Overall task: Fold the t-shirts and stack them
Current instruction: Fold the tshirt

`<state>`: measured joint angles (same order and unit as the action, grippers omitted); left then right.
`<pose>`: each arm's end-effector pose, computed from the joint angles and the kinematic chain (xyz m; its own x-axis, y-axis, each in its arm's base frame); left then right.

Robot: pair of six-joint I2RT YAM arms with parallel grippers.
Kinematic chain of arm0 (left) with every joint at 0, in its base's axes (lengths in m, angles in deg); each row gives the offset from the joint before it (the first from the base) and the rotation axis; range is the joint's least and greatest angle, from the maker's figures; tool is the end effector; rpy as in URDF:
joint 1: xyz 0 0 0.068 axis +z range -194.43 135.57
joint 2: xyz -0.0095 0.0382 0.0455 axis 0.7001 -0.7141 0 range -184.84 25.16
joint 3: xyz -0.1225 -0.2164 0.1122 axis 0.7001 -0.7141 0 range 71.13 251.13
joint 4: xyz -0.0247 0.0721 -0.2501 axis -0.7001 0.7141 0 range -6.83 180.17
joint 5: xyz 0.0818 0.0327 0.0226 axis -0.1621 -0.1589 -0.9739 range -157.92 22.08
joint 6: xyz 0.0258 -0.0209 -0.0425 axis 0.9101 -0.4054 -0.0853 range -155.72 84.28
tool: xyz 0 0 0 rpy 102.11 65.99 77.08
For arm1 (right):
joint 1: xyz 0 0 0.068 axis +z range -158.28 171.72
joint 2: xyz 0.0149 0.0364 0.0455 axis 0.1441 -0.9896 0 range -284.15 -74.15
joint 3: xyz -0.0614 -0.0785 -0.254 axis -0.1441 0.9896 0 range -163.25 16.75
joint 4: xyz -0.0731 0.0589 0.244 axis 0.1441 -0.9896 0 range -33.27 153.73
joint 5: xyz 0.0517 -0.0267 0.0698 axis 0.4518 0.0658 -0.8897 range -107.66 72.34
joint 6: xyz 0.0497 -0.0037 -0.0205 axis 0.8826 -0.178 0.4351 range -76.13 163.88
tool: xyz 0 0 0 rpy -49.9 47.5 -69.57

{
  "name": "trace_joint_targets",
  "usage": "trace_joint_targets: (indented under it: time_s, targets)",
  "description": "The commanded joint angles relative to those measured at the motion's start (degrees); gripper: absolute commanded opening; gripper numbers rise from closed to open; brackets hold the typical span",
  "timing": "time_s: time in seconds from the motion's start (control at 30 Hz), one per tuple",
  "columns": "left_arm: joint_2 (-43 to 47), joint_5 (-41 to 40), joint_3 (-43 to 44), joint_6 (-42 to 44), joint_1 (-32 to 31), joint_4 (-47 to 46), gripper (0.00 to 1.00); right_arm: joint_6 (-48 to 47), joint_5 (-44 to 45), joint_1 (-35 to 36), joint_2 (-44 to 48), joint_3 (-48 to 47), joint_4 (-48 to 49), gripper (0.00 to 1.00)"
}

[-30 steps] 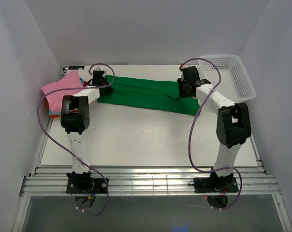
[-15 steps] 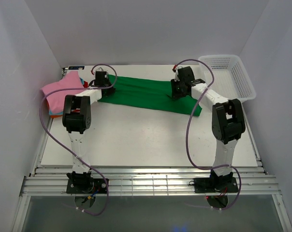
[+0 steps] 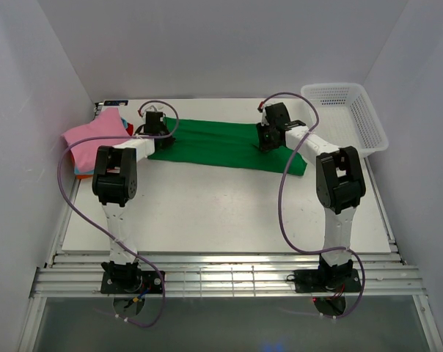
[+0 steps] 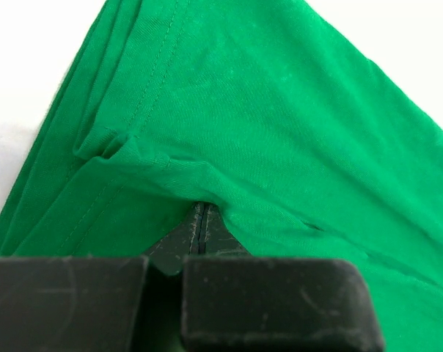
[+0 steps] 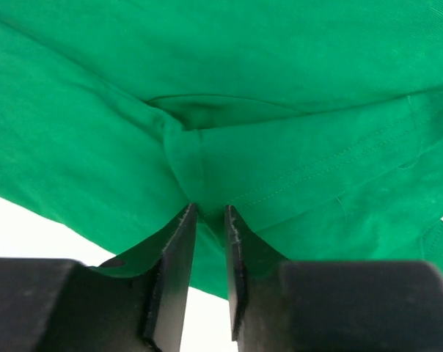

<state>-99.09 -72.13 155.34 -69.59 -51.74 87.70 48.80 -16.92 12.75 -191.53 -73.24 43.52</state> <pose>0.4692 -0.0575 0.1432 -0.6198 -0.4808 -0.6202 -0.3256 0.8766 -0.3542 0.4299 0.1648 0.2077 -0.7168 -0.1837 -0.6726 -0.2903 0.9557 0.0484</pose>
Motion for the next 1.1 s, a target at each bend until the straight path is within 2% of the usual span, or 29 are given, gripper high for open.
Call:
trace_joint_targets:
  time_s: [0.0, 0.13, 0.33, 0.47, 0.73, 0.9, 1.07]
  targets:
    - [2.25, -2.03, -1.94, 1.17, -0.25, 6.01, 0.00, -1.41, 2.51, 0.32, 0.05, -2.20, -0.27, 0.27]
    - [3.30, -2.12, -2.99, 1.17, -0.25, 6.01, 0.00, -2.20, 4.01, 0.32, -0.30, -3.17, -1.24, 0.17]
    - [4.98, -2.65, -4.57, 1.43, -0.25, 6.01, 0.00, -2.99, 4.80, 0.32, -0.65, -3.69, -0.89, 0.10]
    - [6.56, -2.82, -6.50, 1.26, -0.25, 6.01, 0.00, -3.61, 4.81, 0.32, -3.10, -6.85, -0.89, 0.09]
    - [9.28, -3.17, -10.81, 0.73, -0.42, 5.92, 0.00, -6.86, 5.60, 0.41, -8.65, -16.43, 1.56, 0.15]
    - [9.02, -2.83, -11.69, 0.56, -0.86, 5.66, 0.00, -7.39, 4.89, 0.41, -9.71, -16.35, 8.33, 0.25]
    - [8.93, -3.26, -12.48, 0.56, -1.48, 5.66, 0.00, -7.48, 6.74, 0.41, -7.52, -12.15, 17.10, 0.26]
